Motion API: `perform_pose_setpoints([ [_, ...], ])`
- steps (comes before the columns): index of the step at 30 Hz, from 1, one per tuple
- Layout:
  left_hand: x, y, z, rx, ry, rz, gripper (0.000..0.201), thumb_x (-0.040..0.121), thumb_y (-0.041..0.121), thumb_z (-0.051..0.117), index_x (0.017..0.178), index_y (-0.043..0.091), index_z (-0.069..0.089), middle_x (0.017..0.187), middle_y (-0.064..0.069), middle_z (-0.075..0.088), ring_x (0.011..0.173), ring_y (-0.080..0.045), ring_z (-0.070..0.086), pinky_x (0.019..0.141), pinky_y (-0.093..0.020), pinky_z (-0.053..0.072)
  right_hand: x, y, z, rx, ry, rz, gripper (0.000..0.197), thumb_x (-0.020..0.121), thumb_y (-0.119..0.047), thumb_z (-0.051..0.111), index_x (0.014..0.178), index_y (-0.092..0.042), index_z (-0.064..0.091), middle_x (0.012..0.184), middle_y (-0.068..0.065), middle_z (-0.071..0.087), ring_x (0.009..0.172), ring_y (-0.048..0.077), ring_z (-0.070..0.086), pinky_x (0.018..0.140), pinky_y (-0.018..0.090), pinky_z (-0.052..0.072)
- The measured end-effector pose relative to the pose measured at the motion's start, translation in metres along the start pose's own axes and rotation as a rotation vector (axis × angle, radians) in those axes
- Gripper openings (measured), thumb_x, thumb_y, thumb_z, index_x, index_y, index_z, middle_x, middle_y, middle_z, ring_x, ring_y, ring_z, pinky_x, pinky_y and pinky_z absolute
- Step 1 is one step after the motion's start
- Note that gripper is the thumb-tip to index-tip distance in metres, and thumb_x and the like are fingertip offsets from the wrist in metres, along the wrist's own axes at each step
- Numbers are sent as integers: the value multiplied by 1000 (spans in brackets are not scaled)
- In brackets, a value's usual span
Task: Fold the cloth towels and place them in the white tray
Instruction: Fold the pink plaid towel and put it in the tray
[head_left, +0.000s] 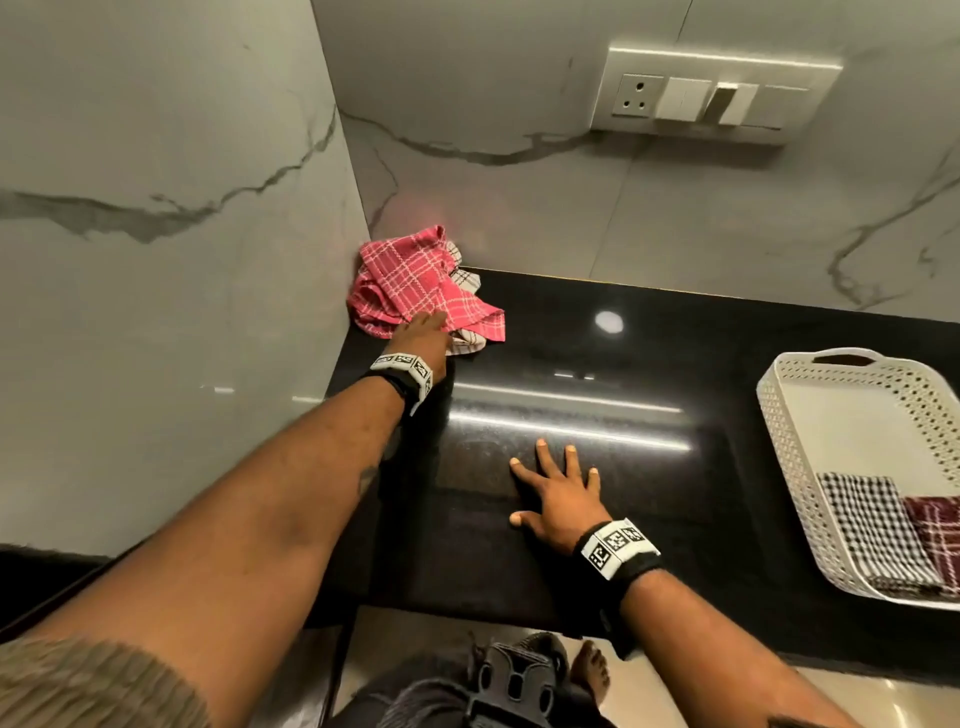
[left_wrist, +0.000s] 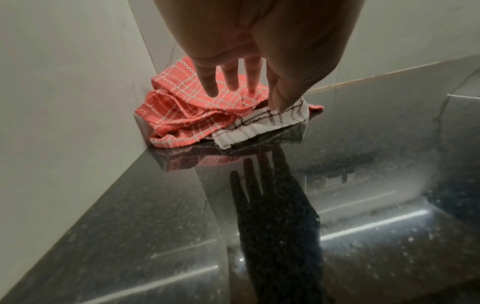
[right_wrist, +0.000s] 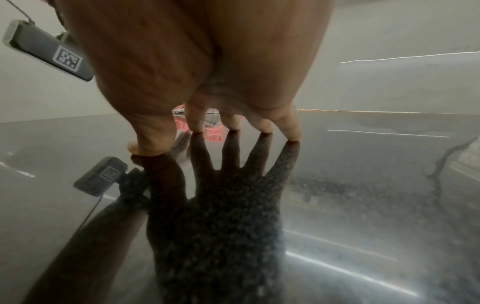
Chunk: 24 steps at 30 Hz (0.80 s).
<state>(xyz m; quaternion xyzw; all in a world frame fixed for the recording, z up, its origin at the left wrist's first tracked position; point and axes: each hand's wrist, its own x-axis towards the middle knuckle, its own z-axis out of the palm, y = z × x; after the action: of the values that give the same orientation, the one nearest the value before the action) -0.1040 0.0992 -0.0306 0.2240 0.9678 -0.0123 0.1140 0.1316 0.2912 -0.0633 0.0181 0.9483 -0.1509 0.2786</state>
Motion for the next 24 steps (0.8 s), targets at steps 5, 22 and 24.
perform_pose_setpoints([
  [5, 11, -4, 5, -89, 175, 31, 41, 84, 8, 61, 125, 10, 64, 136, -8, 54, 125, -31, 50, 106, -44, 42, 0, 0, 0, 20, 1, 9, 80, 90, -53, 61, 153, -49, 13, 165, -6, -14, 149, 36, -22, 114, 70, -4],
  [22, -51, 52, -149, -444, 593, 461, 30, 86, 3, 60, 112, 15, 70, 104, -6, 72, 92, -23, 68, 84, -37, 57, -6, 3, -10, 319, 137, 12, 71, 85, -60, 61, 147, -38, 37, 160, 0, 30, 150, 31, 20, 117, 58, 19],
  [24, -73, 79, -139, -411, 383, 566, 31, 90, 8, 64, 118, 21, 69, 104, -4, 75, 89, -20, 70, 82, -37, 58, -12, 4, -24, 617, 423, 59, 71, 86, -57, 64, 145, -28, 39, 142, 4, 54, 126, 24, 54, 105, 42, 44],
])
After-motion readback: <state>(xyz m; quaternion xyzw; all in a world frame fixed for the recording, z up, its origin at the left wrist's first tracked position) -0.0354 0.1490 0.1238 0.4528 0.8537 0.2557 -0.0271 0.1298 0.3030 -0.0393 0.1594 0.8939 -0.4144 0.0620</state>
